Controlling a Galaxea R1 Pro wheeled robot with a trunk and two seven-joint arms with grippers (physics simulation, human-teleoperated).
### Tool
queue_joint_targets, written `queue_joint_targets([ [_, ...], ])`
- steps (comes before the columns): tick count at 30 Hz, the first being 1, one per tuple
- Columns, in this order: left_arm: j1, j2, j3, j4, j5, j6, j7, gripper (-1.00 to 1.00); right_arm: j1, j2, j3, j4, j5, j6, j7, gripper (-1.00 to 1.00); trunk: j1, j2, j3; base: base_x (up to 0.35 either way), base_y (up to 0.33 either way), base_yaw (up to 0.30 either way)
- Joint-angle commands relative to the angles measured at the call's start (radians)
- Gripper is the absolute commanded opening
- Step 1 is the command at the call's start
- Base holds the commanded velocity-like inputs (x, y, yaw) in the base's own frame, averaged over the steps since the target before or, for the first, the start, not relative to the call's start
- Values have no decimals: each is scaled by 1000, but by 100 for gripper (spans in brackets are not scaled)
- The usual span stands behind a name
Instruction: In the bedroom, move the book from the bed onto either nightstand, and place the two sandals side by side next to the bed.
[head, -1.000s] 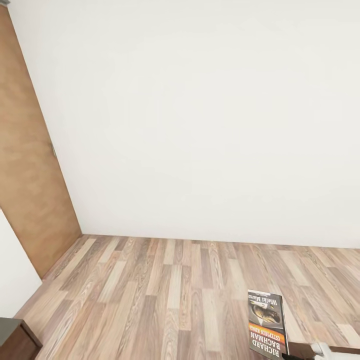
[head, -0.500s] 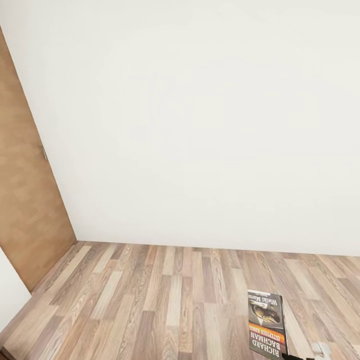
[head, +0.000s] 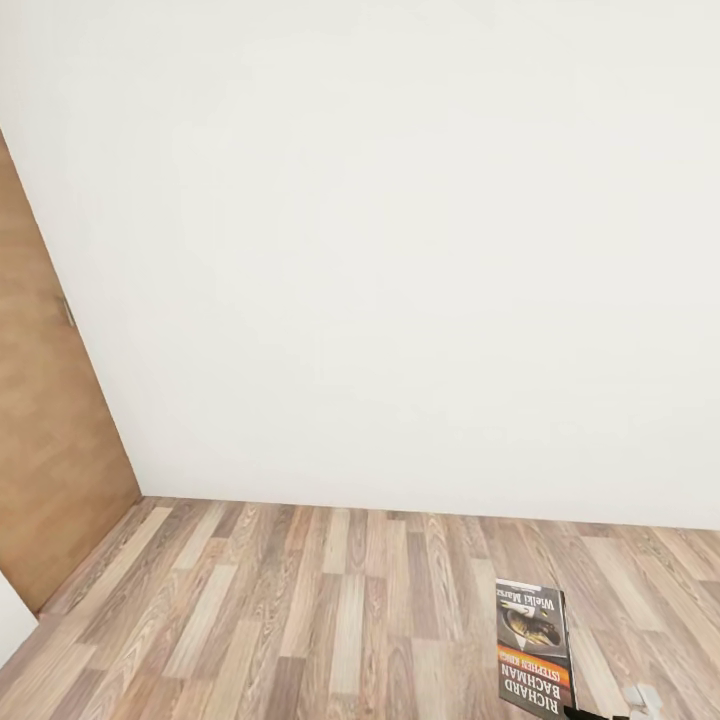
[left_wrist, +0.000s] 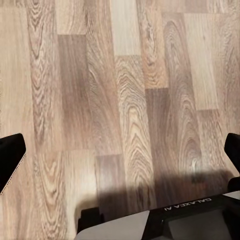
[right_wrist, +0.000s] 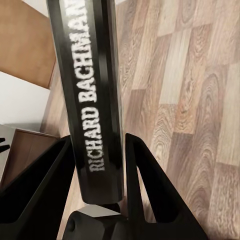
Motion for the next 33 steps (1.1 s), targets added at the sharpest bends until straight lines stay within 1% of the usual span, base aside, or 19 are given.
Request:
queue_joint_targets([
  [1,-1,0,9,1,-10,-3,-2,100,-1,0,1,0,-11,8,3,-100,1,-1,-1,313,0,0],
  [8,-1,0,9,1,-10,-3,-2,100,-1,0,1,0,-12,8,3,-100,1,-1,-1,313,0,-18],
  [15,-1,0,9,1,-10,-3,-3,100,-1,0,1,0,-12,8,3,-100,1,-1,-1,313,0,-120],
  [33,-1,0,9,1,-10,-3,-3,100,-1,0,1,0,-12,8,3,-100,1,-1,-1,313,0,-4],
])
